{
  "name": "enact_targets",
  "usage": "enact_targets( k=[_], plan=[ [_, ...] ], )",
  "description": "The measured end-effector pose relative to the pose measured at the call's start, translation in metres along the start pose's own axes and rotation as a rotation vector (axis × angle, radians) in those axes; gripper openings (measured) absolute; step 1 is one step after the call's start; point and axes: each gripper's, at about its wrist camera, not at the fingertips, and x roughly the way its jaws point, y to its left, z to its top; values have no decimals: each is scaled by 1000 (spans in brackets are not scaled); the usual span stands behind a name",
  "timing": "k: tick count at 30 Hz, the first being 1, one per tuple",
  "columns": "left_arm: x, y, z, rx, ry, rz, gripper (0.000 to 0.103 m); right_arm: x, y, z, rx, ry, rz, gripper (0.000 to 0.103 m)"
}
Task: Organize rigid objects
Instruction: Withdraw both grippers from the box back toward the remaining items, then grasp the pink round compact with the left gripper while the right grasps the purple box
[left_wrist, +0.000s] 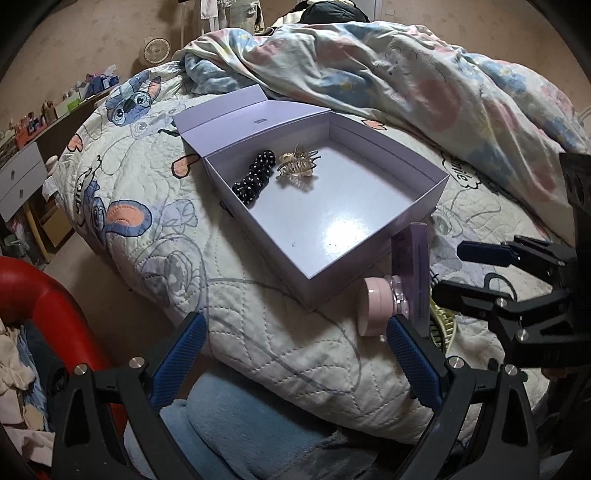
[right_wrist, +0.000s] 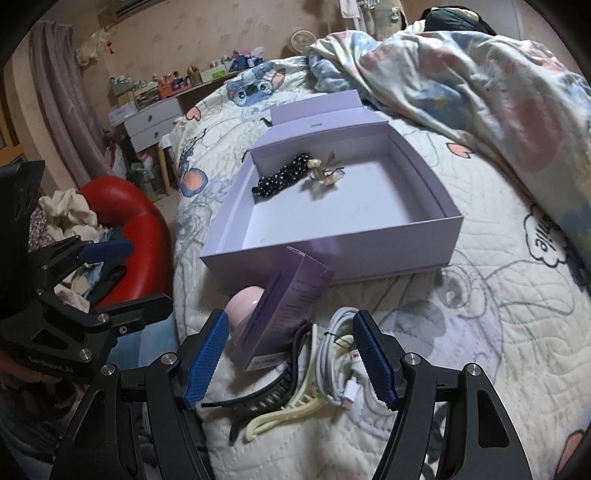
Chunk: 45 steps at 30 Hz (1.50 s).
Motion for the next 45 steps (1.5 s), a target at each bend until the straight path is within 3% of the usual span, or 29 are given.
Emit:
enact_targets(
  k=[15,18,23,25,32,45],
  plan=[
    [28,10,2,-42,58,-30,100,49,-18,19,18,85,140,66],
    [33,10,3,-38,64,-40,100,55,-20,21,20,98,162,58],
    [43,8,3,-45,83,-68,100,56,-24,21,33,101,203,36],
    [45,7,3,-49,89,-80,100,55,-25,20,36,94,205,20],
    [47,1,2,-47,82,-112,100,44,-31,19,45,69,197,19],
    [49,12,-10,-105,84,-86,95,31,-33,18,46,53,172,19]
  ],
)
